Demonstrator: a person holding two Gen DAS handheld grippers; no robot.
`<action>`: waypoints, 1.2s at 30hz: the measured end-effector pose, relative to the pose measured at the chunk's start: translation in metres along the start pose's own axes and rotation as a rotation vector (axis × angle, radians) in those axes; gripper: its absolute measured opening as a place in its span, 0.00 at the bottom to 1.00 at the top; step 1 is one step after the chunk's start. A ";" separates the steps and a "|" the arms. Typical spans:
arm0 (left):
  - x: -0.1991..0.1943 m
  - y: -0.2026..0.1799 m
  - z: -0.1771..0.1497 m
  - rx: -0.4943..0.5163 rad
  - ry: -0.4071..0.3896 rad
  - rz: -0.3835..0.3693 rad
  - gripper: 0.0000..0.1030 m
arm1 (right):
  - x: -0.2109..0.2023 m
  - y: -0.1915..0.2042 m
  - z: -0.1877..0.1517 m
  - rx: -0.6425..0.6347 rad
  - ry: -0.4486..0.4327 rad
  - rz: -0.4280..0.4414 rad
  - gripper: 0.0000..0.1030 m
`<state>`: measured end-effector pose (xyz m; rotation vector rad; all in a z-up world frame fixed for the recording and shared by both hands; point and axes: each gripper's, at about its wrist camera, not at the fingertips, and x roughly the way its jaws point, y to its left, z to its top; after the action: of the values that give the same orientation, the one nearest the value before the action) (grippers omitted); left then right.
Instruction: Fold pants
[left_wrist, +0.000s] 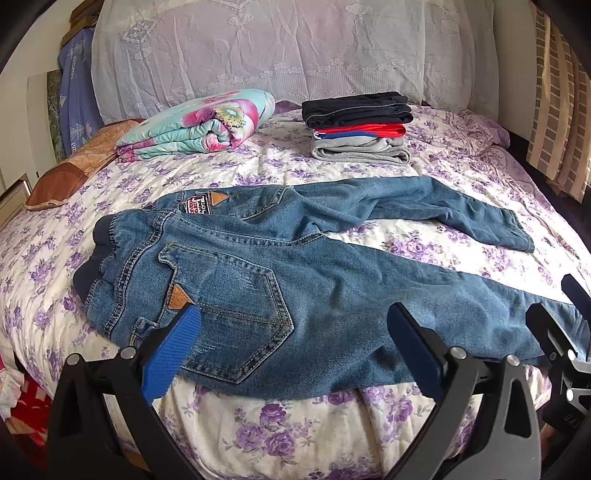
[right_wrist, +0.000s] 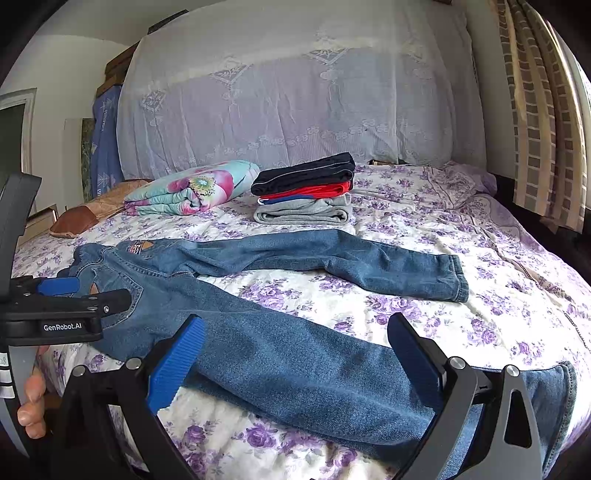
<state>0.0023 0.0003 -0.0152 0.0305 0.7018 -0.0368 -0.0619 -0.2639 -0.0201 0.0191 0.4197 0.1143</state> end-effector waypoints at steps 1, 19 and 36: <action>0.000 0.001 -0.001 0.000 0.000 0.000 0.95 | 0.000 0.001 0.000 -0.001 0.000 -0.001 0.97; 0.000 0.001 0.000 -0.001 0.000 0.000 0.95 | 0.000 0.000 -0.001 -0.001 0.000 -0.001 0.97; -0.001 0.003 0.000 -0.003 0.010 -0.020 0.95 | 0.001 -0.001 0.000 -0.006 0.015 -0.001 0.97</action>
<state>0.0022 0.0036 -0.0144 0.0207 0.7120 -0.0546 -0.0608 -0.2652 -0.0209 0.0121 0.4342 0.1150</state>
